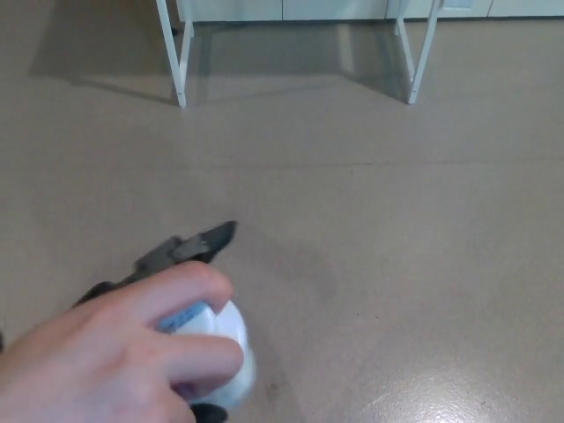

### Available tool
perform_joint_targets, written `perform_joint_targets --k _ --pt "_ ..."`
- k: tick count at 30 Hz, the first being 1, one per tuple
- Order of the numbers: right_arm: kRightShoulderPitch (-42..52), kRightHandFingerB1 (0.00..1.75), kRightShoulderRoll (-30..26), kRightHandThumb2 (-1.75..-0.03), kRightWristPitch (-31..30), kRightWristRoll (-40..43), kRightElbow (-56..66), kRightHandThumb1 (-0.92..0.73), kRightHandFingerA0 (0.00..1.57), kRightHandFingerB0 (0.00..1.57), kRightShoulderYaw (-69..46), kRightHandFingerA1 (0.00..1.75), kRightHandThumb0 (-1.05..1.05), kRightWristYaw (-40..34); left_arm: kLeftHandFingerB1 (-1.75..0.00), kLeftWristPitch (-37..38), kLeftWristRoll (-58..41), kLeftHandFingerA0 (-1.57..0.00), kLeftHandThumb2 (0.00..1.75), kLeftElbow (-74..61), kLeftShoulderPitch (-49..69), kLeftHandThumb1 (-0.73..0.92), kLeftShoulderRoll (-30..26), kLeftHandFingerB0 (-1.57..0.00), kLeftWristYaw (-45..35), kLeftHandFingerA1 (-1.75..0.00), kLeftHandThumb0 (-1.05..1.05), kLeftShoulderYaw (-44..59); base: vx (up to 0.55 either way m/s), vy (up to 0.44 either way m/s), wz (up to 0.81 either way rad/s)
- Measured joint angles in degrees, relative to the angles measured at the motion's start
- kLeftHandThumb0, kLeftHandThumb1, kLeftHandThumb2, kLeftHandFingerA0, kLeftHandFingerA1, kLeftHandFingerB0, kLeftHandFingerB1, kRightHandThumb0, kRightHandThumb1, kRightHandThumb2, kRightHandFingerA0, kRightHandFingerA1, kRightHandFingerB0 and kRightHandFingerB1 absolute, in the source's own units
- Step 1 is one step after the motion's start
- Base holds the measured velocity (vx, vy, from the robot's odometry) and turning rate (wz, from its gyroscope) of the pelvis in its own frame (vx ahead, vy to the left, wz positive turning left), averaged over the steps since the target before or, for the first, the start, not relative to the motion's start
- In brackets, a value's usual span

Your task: The robot picks up a bottle from a person using its left hand and walk towards the table in frontand put the bottle on the table.

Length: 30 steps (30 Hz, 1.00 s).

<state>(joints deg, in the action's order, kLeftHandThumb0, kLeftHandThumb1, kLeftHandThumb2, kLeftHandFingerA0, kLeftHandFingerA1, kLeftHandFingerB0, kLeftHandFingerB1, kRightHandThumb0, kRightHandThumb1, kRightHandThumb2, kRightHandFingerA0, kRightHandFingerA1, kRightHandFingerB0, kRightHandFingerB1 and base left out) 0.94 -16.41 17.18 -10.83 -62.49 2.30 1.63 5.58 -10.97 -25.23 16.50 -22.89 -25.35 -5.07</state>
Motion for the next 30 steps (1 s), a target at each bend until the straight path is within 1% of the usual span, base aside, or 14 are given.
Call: perform_joint_targets --k 1,2,4,7,8,9,10,11,12,13,14,18,22,30 --pt "-0.07 0.38 -0.10 -0.61 -0.08 -0.01 0.02 -0.69 0.65 0.46 0.03 0.46 -0.48 0.02 -0.19 -0.85 0.12 -0.01 0.74 0.05 -0.68 0.30 0.10 0.00 -0.01 -0.39 -0.47 -0.85 0.00 0.000 0.00" --pt "-0.25 0.51 -0.14 -0.87 -0.12 -0.02 0.06 -0.56 0.55 0.41 0.06 0.57 -0.53 0.02 -0.22 -1.60 0.25 -0.08 0.54 0.10 -1.19 0.38 0.23 0.00 -0.04 -0.37 -0.61 -1.60 0.00 0.000 0.00" --pt "-0.54 0.51 -0.19 -0.86 -0.24 -0.01 0.12 -0.56 0.54 0.42 0.09 0.57 -0.52 0.02 -0.13 -3.03 0.63 -0.02 0.75 0.14 -2.13 0.35 0.42 -0.03 -0.05 -0.46 -0.52 -3.10 0.00 0.000 0.00" --pt "-0.69 0.51 -0.21 -0.86 -0.43 -0.01 0.20 -0.56 0.54 0.42 0.16 0.56 -0.52 0.05 -0.16 -4.78 1.39 -0.06 0.75 0.16 -2.73 0.33 0.61 0.00 -0.03 -0.49 -0.49 -5.22 0.00 0.000 0.00" --pt "-0.69 0.38 -0.22 -0.61 -0.49 -0.01 0.27 -0.68 0.61 0.47 0.18 0.44 -0.48 0.07 -0.22 -5.28 1.62 -0.14 0.53 0.18 -2.75 0.39 0.71 0.00 -0.03 -0.41 -0.58 -5.81 0.00 0.000 0.00" --pt "-0.69 0.51 -0.24 -0.86 -0.58 -0.01 0.37 -0.56 0.55 0.43 0.20 0.56 -0.52 0.11 -0.17 -5.71 1.85 -0.19 0.71 0.28 -2.81 0.36 0.83 -0.05 0.01 -0.51 -0.55 -6.42 0.00 0.000 0.00" --pt "-0.70 0.51 -0.24 -0.86 -0.67 0.01 0.54 -0.56 0.55 0.43 0.19 0.56 -0.52 0.16 -0.17 -6.03 2.07 -0.19 0.71 0.39 -2.83 0.36 1.05 -0.05 0.10 -0.51 -0.55 -6.95 0.00 0.000 0.00" --pt "-0.70 0.51 -0.24 -0.86 -0.75 0.02 0.76 -0.56 0.55 0.43 0.19 0.56 -0.53 0.23 -0.20 -6.29 2.37 -0.36 0.57 0.49 -2.82 0.50 1.34 -0.10 0.22 -0.48 -0.52 -7.47 0.00 0.000 0.00" --pt "-0.70 0.38 -0.24 -0.61 -0.81 0.02 0.91 -0.69 0.63 0.49 0.19 0.43 -0.48 0.28 -0.34 -6.41 2.88 -0.99 0.61 0.59 -2.81 0.70 1.67 -0.38 0.41 -0.57 -0.35 -7.80 0.00 0.000 0.00" --pt "-0.70 0.38 -0.24 -0.61 -0.87 0.02 1.06 -0.69 0.63 0.49 0.20 0.43 -0.48 0.35 -0.34 -6.49 3.51 -0.99 0.61 0.73 -2.78 0.70 2.25 -0.38 0.73 -0.57 -0.35 -8.05 0.00 0.000 0.00" --pt "-0.72 0.38 -0.24 -0.61 -0.91 0.01 1.17 -0.69 0.66 0.49 0.22 0.45 -0.48 0.42 -0.45 -6.47 4.39 -1.19 0.63 0.90 -2.54 0.76 3.25 -0.61 1.58 -0.67 -0.26 -8.28 0.00 0.000 0.00" --pt "-0.75 0.38 -0.25 -0.61 -0.92 0.00 1.46 -0.68 0.65 0.49 0.35 0.45 -0.49 0.62 -0.77 -5.84 7.37 -1.11 0.74 1.45 -0.94 0.69 7.68 -0.91 5.05 -1.13 -0.11 -8.80 0.00 0.000 0.00" --pt "-0.78 0.38 -0.26 -0.61 -0.93 0.01 2.16 -0.69 0.64 0.50 0.39 0.44 -0.48 0.93 -1.07 -4.16 10.26 -1.05 0.75 2.68 0.10 0.71 11.26 -0.83 8.39 -1.32 -0.16 -8.90 0.00 0.000 0.00" --pt "-0.74 0.38 -0.30 -0.61 -1.23 0.01 2.59 -0.69 0.62 0.49 0.67 0.45 -0.48 1.39 -0.98 -0.93 13.29 -1.06 0.66 3.78 1.95 0.73 14.62 -0.83 12.39 -1.29 -0.20 -8.09 0.00 0.000 0.00"
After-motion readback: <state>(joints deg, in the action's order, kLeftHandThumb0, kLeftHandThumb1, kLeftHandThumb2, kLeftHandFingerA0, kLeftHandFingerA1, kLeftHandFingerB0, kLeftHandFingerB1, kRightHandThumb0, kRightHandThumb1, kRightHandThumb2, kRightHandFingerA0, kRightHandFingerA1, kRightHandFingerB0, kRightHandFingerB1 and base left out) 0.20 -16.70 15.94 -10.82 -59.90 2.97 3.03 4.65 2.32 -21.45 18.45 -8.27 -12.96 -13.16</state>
